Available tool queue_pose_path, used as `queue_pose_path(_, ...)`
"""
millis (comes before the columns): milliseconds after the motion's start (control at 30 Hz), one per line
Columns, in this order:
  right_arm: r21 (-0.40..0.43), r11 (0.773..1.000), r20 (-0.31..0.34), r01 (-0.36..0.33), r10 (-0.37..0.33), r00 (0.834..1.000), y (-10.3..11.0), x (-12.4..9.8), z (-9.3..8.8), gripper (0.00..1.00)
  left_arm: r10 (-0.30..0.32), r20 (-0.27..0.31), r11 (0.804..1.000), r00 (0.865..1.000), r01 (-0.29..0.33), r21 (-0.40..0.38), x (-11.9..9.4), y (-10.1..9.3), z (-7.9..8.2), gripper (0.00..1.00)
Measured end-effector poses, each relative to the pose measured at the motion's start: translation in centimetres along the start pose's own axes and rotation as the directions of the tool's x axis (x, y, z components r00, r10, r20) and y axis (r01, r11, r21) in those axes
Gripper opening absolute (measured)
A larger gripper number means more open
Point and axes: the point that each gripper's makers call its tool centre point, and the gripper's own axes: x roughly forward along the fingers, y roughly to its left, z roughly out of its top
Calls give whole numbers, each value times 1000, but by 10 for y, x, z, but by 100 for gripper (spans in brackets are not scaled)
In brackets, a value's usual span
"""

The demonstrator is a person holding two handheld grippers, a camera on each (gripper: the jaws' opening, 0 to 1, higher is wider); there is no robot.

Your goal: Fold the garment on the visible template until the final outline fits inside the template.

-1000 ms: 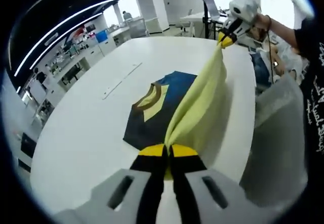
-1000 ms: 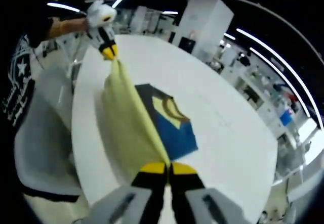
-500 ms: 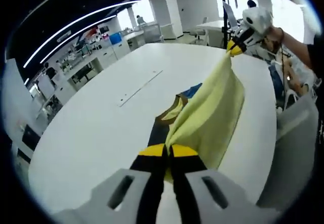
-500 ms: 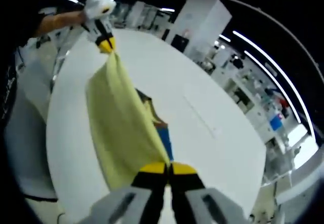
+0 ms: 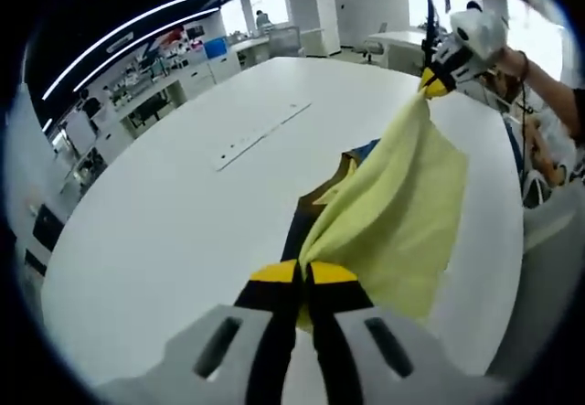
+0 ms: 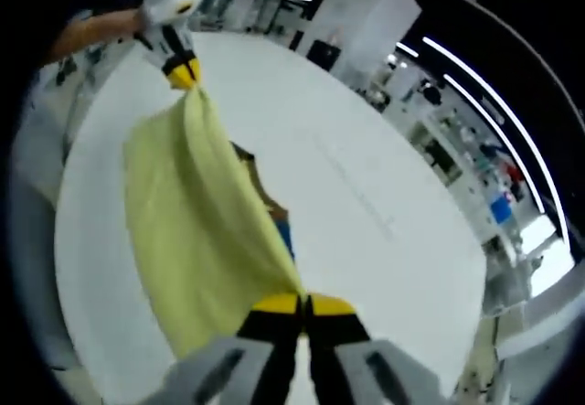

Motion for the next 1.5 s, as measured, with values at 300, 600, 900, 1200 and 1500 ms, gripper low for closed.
queue_pose_path(300, 73, 997, -79, -14, 20, 997, -3, 35, -13, 0, -16, -9, 998, 1000, 16, -67, 32, 17, -14, 1)
queue_pose_path(600, 44, 997, -153, -56, 62, 986, -2, 66, -30, 0, -46, -50, 996, 998, 42, -78, 58, 19, -28, 1)
queue_pose_path(900, 67, 993, -176, -101, 112, 978, 6, 81, -44, 0, -57, -77, 995, 995, 51, -81, 72, 24, -39, 1)
queue_pose_path(1200, 131, 982, -136, -133, 151, 979, 8, 88, -48, 0, -37, -76, 996, 996, 31, -82, 77, 31, -41, 0)
queue_pose_path(1500, 223, 965, -88, -140, 162, 983, 6, 82, -47, 4, -31, -73, 997, 997, 26, -67, 78, 30, -41, 0)
